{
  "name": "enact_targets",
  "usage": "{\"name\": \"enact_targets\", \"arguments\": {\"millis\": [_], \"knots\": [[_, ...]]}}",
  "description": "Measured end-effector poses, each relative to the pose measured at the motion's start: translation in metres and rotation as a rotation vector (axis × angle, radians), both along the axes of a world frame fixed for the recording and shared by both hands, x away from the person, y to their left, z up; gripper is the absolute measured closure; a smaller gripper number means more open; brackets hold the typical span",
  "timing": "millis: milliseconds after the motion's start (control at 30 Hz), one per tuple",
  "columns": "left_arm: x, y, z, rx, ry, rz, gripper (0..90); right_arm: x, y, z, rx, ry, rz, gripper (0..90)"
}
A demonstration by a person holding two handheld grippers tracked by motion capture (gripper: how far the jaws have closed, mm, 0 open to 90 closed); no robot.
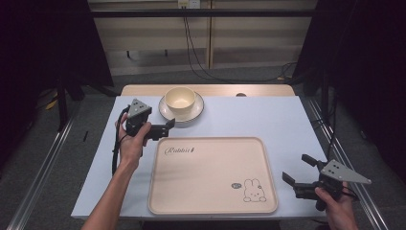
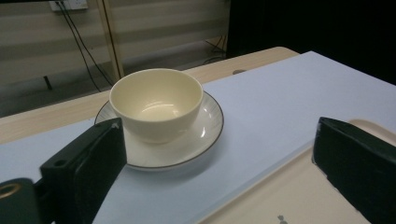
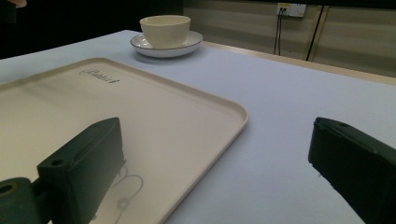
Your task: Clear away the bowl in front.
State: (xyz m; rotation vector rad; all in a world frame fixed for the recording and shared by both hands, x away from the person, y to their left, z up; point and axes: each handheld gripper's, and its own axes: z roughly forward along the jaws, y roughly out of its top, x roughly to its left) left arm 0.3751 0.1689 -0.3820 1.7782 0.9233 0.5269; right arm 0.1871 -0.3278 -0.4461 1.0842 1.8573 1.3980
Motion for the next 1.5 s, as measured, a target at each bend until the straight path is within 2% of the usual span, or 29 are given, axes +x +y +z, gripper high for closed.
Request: {"name": "enact_targets", "arguments": {"millis": [33,67,167,200,233,300,367,433,533,600,633,733,833,967,1033,1233,1300,1333,1467,1500], "knots": [[0.003,-0.001,0.001,0.003,0.0,0.012,3.0,0.0,0.0,0.0,0.001,0.004,0.001,3.1],[0.006,0.0,0.001,0.004,-0.005,0.001,3.3,0.0,0.0,0.0,0.002,0.004,0.003,3.2],[0.014,-0.004,0.002,0.004,0.007,0.027,3.5,0.0,0.0,0.0,0.001,0.002,-0.001,3.1],[0.017,-0.005,0.002,-0.006,0.009,0.037,3.6,0.0,0.0,0.0,0.001,0.001,-0.001,3.1],[0.02,-0.004,0.002,-0.012,0.019,0.025,4.5,0.0,0.0,0.0,0.001,0.002,-0.001,3.1],[0.027,-0.006,0.002,0.005,0.014,0.034,2.5,0.0,0.0,0.0,0.001,0.001,0.0,3.1],[0.032,-0.007,0.003,0.004,0.02,0.059,3.5,0.0,0.0,0.0,0.001,0.002,0.001,3.1],[0.039,-0.008,0.002,0.006,0.03,0.064,3.9,0.0,0.0,0.0,0.0,-0.001,0.0,3.1],[0.047,-0.01,0.001,0.028,0.024,0.078,4.9,0.0,0.0,0.0,0.001,-0.003,0.001,3.1],[0.053,-0.01,0.001,0.035,0.02,0.064,7.5,0.0,0.0,0.0,0.0,-0.002,0.0,3.1],[0.055,-0.01,0.001,0.046,0.012,0.073,10.4,0.0,0.0,0.0,0.001,-0.001,0.003,3.1],[0.065,-0.01,0.004,0.042,0.009,0.098,7.9,0.0,0.0,0.0,0.002,-0.001,0.005,2.9],[0.076,-0.012,0.003,0.045,0.028,0.112,6.8,0.0,0.0,0.0,0.002,-0.002,0.004,2.9],[0.088,-0.015,-0.001,0.079,0.054,0.121,8.4,0.0,0.0,0.0,0.002,-0.001,0.005,2.9],[0.093,-0.016,-0.003,0.095,0.053,0.127,9.1,0.0,0.0,0.0,0.002,-0.005,0.004,2.9],[0.105,-0.023,-0.013,0.087,0.087,0.127,13.4,0.0,0.001,0.0,0.001,-0.007,0.013,3.1],[0.11,-0.027,-0.015,0.123,0.099,0.141,13.8,0.0,0.001,0.0,0.003,-0.006,0.016,3.1],[0.113,-0.028,-0.017,0.127,0.103,0.138,13.9,0.0,0.0,0.0,0.001,-0.011,0.013,3.1],[0.123,-0.028,-0.023,0.106,0.124,0.155,16.4,0.0,0.001,0.0,0.0,-0.008,0.021,3.1],[0.126,-0.028,-0.025,0.106,0.134,0.145,17.9,0.0,0.001,0.0,-0.001,-0.009,0.022,3.1]]}}
